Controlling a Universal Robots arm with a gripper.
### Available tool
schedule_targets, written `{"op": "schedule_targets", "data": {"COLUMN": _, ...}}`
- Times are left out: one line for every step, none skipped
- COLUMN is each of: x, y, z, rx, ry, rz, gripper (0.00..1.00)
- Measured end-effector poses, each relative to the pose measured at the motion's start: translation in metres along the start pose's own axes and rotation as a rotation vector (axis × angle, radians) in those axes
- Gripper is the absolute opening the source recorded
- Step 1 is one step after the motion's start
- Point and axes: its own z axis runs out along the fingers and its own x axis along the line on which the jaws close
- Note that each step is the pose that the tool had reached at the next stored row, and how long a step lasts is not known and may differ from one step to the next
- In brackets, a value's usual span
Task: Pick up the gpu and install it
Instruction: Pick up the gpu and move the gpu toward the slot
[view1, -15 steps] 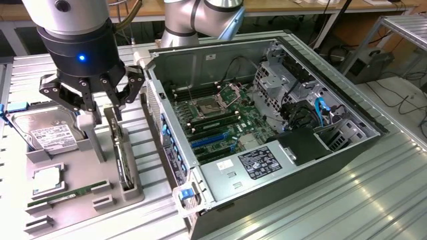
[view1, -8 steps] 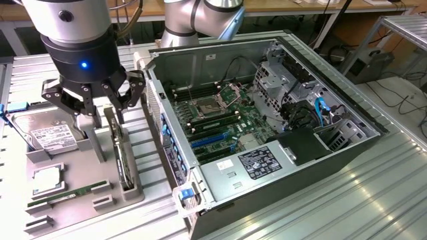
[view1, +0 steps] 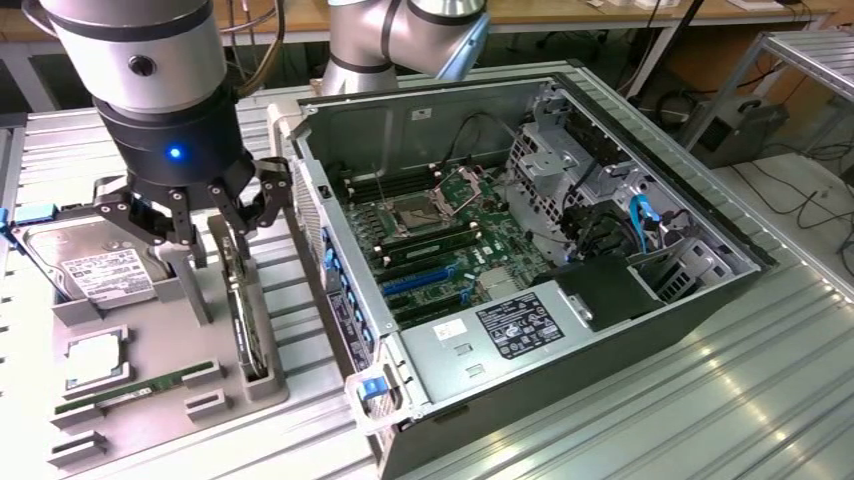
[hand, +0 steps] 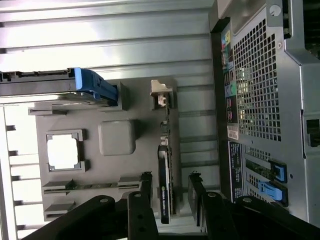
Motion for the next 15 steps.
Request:
{"op": "schedule_targets", "data": {"x": 0.0, "y": -0.0001, "z": 0.0019, "rx": 0.0, "ry": 0.0, "rz": 0.0, "gripper": 0.42}}
{"op": "schedule_targets", "data": {"x": 0.001, "y": -0.0002, "z": 0.0038, "rx": -0.0001, "ry": -0.0001, "rz": 0.0, "gripper": 0.42}}
{"op": "schedule_targets", "data": {"x": 0.001, "y": -0.0003, "z": 0.0063, "rx": -0.0001, "ry": -0.0002, "rz": 0.0, "gripper": 0.42}}
{"op": "schedule_targets", "data": {"x": 0.001, "y": -0.0004, "z": 0.0079, "rx": -0.0001, "ry": -0.0001, "rz": 0.0, "gripper": 0.42}}
{"op": "schedule_targets", "data": {"x": 0.002, "y": -0.0006, "z": 0.0108, "rx": -0.0001, "ry": -0.0001, "rz": 0.0, "gripper": 0.42}}
{"op": "schedule_targets", "data": {"x": 0.002, "y": -0.0007, "z": 0.0139, "rx": -0.0001, "ry": -0.0001, "rz": 0.0, "gripper": 0.42}}
{"op": "schedule_targets", "data": {"x": 0.002, "y": -0.0008, "z": 0.016, "rx": -0.0001, "ry": -0.0001, "rz": 0.0, "gripper": 0.42}}
{"op": "schedule_targets", "data": {"x": 0.002, "y": -0.0009, "z": 0.0183, "rx": -0.0001, "ry": 0.0, "rz": 0.0, "gripper": 0.42}}
{"op": "schedule_targets", "data": {"x": 0.003, "y": -0.001, "z": 0.0199, "rx": -0.0001, "ry": -0.0001, "rz": 0.0, "gripper": 0.42}}
{"op": "schedule_targets", "data": {"x": 0.003, "y": -0.0011, "z": 0.022, "rx": -0.0001, "ry": -0.0001, "rz": 0.001, "gripper": 0.42}}
{"op": "schedule_targets", "data": {"x": 0.004, "y": -0.0013, "z": 0.0244, "rx": 0.0, "ry": -0.0001, "rz": 0.001, "gripper": 0.42}}
{"op": "schedule_targets", "data": {"x": 0.005, "y": -0.0014, "z": 0.0263, "rx": 0.0001, "ry": 0.0, "rz": 0.001, "gripper": 0.42}}
{"op": "schedule_targets", "data": {"x": 0.006, "y": -0.0016, "z": 0.0286, "rx": -0.0001, "ry": -0.0001, "rz": 0.001, "gripper": 0.42}}
{"op": "schedule_targets", "data": {"x": 0.006, "y": -0.0018, "z": 0.0306, "rx": -0.0001, "ry": -0.0001, "rz": 0.001, "gripper": 0.42}}
{"op": "schedule_targets", "data": {"x": 0.006, "y": -0.002, "z": 0.0327, "rx": -0.0001, "ry": -0.0001, "rz": 0.001, "gripper": 0.42}}
